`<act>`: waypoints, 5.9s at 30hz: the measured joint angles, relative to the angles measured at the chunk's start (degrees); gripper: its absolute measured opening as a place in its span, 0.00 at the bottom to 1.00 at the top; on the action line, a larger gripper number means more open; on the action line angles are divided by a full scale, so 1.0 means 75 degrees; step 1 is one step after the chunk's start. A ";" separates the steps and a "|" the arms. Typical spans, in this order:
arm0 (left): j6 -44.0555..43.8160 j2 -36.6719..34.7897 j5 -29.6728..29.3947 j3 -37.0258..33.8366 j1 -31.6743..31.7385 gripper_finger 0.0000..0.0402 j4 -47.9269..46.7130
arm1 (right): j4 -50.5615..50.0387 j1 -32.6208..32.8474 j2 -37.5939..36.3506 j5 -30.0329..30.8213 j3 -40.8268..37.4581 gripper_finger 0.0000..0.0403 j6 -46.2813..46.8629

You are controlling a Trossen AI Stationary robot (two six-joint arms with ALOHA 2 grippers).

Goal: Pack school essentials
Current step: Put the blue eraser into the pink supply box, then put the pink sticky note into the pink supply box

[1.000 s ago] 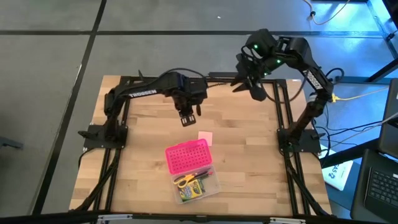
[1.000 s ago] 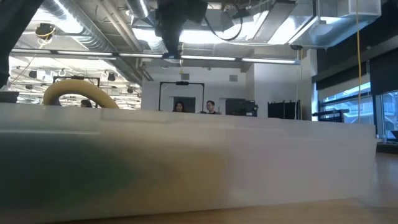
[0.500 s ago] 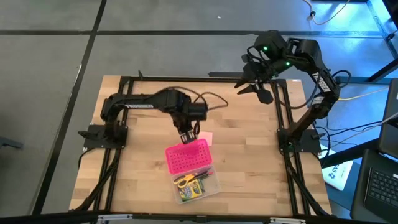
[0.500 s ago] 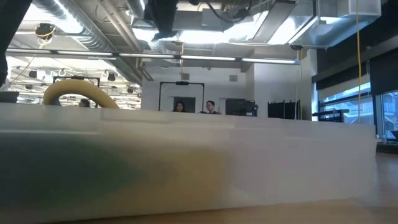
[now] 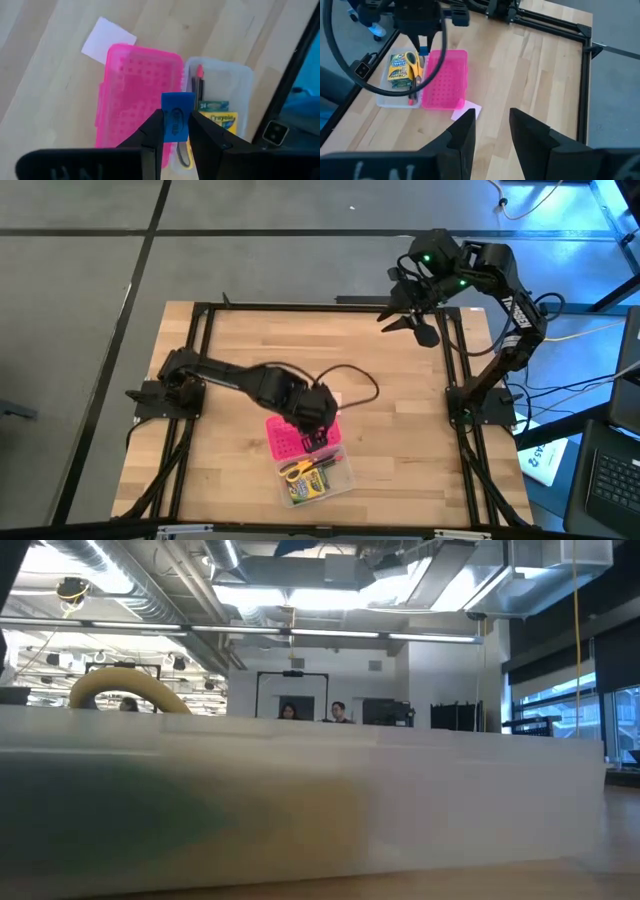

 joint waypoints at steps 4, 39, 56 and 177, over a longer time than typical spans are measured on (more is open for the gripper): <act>-0.0219 0.0331 -0.0036 0.0006 -0.0274 0.17 0.0023 | 0.0000 0.0000 0.0000 -0.0003 0.0000 0.30 0.0005; 0.1865 0.2723 0.1964 0.0000 -0.0364 0.17 0.1995 | 0.0000 0.0000 0.0003 -0.0947 0.0000 0.30 -0.0358; 0.2186 0.2987 0.2132 -0.0478 -0.0207 0.17 0.2623 | 0.0009 -0.0003 0.0003 -0.0939 0.0000 0.30 -0.0348; 0.1865 0.2087 -0.2565 -0.3252 0.3355 0.24 -0.0687 | 0.0428 -0.0001 0.0003 -0.0793 0.0000 0.30 -0.0346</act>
